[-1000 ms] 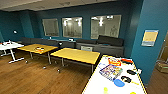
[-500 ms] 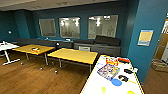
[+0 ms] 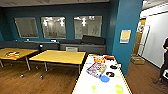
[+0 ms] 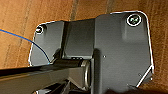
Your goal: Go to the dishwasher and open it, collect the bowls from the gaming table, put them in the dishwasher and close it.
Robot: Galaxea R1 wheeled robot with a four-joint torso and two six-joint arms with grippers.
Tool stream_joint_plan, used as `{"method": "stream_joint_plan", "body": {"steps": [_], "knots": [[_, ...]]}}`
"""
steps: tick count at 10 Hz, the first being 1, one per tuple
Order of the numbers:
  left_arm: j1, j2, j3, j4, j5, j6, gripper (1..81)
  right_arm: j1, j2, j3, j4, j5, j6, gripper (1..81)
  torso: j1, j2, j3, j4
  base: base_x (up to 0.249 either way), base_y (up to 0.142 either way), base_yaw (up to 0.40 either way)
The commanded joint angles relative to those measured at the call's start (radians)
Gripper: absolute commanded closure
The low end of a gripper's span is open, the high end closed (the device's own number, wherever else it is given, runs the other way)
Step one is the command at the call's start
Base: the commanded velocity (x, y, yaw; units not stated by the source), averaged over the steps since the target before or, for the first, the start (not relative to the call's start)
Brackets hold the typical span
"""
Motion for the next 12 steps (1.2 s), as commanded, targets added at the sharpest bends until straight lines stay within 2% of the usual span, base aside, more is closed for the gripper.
{"method": "stream_joint_plan", "body": {"steps": [1,3,5,12], "knots": [[-0.040,0.002,0.004,-0.002,0.045,0.005,1.0,0.059,-0.001,0.004,-0.008,-0.045,-0.006,1.0,0.000,0.000,0.000,0.000,0.000,0.000,-0.198],[-0.042,0.002,0.004,-0.002,0.045,0.005,1.0,0.056,-0.001,0.002,-0.008,-0.044,-0.006,1.0,0.000,0.000,0.000,0.000,0.000,0.000,-0.137],[-0.042,0.002,0.004,-0.004,0.045,0.006,1.0,0.054,-0.001,0.004,-0.006,-0.045,-0.006,1.0,0.000,0.000,0.000,0.000,0.000,-0.095,0.000],[-0.040,0.004,0.004,-0.002,0.042,0.006,1.0,0.050,-0.003,0.002,-0.008,-0.042,-0.006,1.0,0.000,0.000,0.000,0.000,0.000,0.000,0.000]]}}
